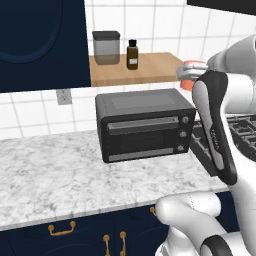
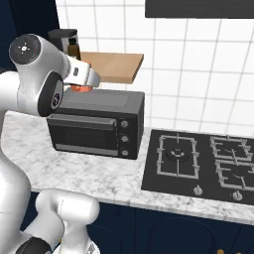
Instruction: Gather all objects into one cabinet and sort the glasses and bowls to opposite sides.
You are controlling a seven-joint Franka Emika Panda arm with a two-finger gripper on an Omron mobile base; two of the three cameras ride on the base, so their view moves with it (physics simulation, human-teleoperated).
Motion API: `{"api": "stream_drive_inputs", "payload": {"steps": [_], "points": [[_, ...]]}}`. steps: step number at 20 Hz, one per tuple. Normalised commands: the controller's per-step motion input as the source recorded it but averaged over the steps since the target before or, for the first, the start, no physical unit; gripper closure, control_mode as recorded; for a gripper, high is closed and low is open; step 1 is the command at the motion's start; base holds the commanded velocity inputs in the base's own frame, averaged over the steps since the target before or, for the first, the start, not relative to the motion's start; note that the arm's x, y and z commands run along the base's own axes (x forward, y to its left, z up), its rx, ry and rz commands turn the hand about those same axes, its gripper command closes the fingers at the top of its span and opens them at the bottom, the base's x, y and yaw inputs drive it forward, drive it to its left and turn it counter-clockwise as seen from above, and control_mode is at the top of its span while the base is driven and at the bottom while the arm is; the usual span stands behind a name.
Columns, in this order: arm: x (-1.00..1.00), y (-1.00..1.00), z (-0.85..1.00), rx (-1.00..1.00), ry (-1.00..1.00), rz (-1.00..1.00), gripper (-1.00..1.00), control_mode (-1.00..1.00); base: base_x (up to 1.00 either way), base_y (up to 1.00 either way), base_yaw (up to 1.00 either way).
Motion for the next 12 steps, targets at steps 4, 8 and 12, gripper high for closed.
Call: {"api": "stream_drive_inputs", "payload": {"steps": [4,8,12], "points": [[-0.55,0.02,-0.36,0.00,0.00,0.00,1.00,-1.00,0.00,0.00,0.00],[-0.15,0.00,-0.29,0.00,0.00,0.00,1.00,-1.00,0.00,0.00,0.00],[0.00,0.00,-0.24,0.00,0.00,0.00,1.00,-1.00,0.00,0.00,0.00]]}}
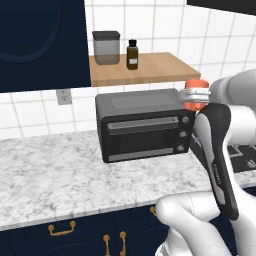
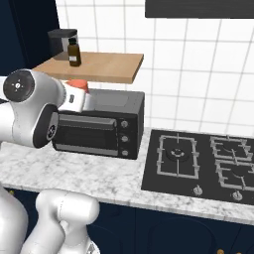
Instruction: Gather all objects into one cabinet and sort the glasses and bowls to opposite sides.
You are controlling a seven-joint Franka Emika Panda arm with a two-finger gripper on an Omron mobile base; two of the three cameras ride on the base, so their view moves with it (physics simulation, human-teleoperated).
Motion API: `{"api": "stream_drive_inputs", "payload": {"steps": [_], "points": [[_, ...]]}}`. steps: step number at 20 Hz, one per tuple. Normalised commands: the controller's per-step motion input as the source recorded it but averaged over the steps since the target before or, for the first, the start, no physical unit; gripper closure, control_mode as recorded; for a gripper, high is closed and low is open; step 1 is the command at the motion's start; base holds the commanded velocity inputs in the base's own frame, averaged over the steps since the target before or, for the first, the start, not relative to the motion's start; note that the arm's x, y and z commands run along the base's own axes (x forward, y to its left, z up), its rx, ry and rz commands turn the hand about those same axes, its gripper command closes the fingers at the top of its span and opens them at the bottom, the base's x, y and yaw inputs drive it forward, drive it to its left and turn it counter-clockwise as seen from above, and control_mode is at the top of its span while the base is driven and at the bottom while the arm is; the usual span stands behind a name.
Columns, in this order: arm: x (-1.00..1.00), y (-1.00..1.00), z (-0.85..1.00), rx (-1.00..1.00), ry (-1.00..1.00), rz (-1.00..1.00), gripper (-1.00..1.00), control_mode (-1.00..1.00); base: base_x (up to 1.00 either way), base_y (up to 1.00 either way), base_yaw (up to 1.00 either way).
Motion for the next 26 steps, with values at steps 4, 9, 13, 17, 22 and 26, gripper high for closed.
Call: {"api": "stream_drive_inputs", "payload": {"steps": [4,9,13,17,22,26], "points": [[-0.01,0.00,-0.15,0.00,-0.01,0.00,1.00,1.00,-0.09,0.00,0.00],[0.00,0.00,0.00,0.00,0.00,0.00,1.00,1.00,-0.97,0.10,0.22],[0.00,0.00,0.00,0.00,0.00,0.00,1.00,1.00,-0.93,0.33,0.64],[0.00,0.00,0.00,0.00,0.00,0.00,1.00,1.00,-0.33,0.54,0.92],[0.00,0.00,0.00,0.00,0.00,0.00,1.00,1.00,-0.32,0.38,1.00],[0.00,0.00,0.00,0.00,0.00,0.00,1.00,1.00,-0.32,0.44,1.00]]}}
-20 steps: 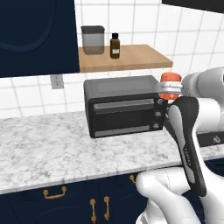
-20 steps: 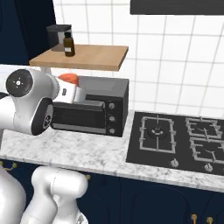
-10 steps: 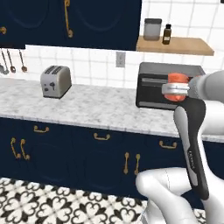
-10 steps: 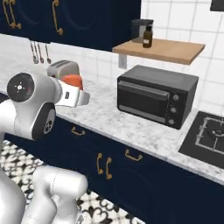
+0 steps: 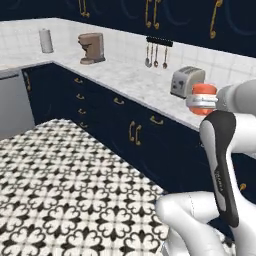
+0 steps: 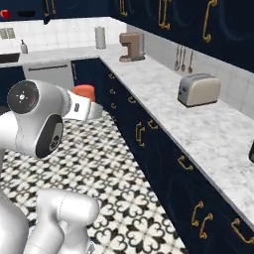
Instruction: Gather all objects into one cabinet and sort the glasses and bowls to opposite sides.
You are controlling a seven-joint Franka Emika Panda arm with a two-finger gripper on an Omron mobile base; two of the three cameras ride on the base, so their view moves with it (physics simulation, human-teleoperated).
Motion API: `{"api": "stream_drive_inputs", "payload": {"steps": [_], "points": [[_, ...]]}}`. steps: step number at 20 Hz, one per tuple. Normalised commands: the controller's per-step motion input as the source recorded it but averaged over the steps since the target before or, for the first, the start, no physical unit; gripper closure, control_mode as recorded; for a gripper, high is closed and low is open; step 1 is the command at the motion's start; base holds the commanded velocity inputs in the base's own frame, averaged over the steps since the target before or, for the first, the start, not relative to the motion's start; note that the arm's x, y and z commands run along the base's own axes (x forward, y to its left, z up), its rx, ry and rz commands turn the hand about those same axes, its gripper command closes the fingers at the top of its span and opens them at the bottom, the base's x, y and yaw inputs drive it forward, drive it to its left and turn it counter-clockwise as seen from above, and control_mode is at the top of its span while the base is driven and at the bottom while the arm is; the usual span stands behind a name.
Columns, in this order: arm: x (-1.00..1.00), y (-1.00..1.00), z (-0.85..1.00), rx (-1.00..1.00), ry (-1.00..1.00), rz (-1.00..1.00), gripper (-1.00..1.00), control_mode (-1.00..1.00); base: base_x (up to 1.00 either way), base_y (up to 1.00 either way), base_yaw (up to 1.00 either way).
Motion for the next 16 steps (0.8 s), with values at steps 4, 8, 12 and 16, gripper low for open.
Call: {"api": "stream_drive_inputs", "payload": {"steps": [4,8,12,16], "points": [[0.00,0.00,0.00,0.00,0.00,0.00,1.00,1.00,-0.33,0.41,1.00],[0.00,0.00,0.00,0.00,0.00,0.00,1.00,1.00,-0.06,0.46,0.83],[0.00,0.00,0.00,0.00,0.00,0.00,1.00,1.00,0.71,0.14,0.05],[0.00,0.00,0.00,0.00,0.00,0.00,1.00,1.00,0.98,0.10,-0.07]]}}
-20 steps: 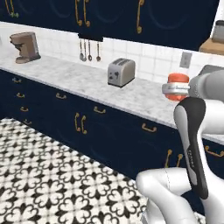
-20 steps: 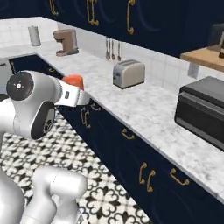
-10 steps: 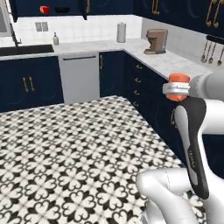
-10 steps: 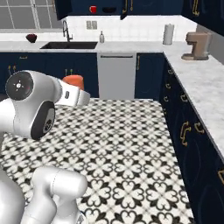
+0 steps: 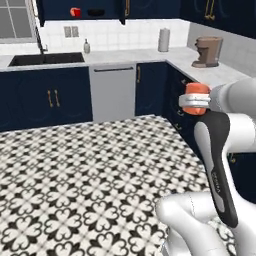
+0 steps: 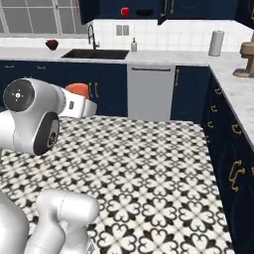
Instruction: Gather all objects into one cabinet and sort the glasses and bowls to opposite sides.
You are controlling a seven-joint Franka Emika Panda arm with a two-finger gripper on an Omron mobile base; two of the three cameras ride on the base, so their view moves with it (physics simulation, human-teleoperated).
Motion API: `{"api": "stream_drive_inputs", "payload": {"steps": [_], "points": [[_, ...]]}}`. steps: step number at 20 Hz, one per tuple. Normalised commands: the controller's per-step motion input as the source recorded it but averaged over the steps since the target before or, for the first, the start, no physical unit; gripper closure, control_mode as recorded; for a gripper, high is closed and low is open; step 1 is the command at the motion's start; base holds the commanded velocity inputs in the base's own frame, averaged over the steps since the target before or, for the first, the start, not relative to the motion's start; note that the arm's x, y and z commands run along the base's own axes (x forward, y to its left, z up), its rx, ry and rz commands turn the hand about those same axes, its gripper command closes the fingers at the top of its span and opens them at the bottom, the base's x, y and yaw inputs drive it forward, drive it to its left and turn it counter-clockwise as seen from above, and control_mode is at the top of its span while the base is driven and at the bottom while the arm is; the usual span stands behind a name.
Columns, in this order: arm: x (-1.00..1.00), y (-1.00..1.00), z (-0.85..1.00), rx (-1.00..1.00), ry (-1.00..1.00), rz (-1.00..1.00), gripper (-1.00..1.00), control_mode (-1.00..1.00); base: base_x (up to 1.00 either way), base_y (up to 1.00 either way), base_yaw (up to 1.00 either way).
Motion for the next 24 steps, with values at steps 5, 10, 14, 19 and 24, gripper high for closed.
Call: {"api": "stream_drive_inputs", "payload": {"steps": [5,10,14,19,24], "points": [[0.00,0.00,0.00,0.00,0.00,0.00,1.00,1.00,1.00,0.61,-0.01],[0.00,0.00,0.00,0.00,0.00,0.00,1.00,1.00,1.00,0.87,0.00],[0.00,0.00,0.00,0.00,0.00,0.00,1.00,1.00,1.00,0.88,0.00],[0.00,0.00,0.00,0.00,0.00,0.00,1.00,1.00,1.00,0.77,0.00],[0.00,0.00,0.00,0.00,0.00,0.00,1.00,1.00,1.00,0.15,0.00]]}}
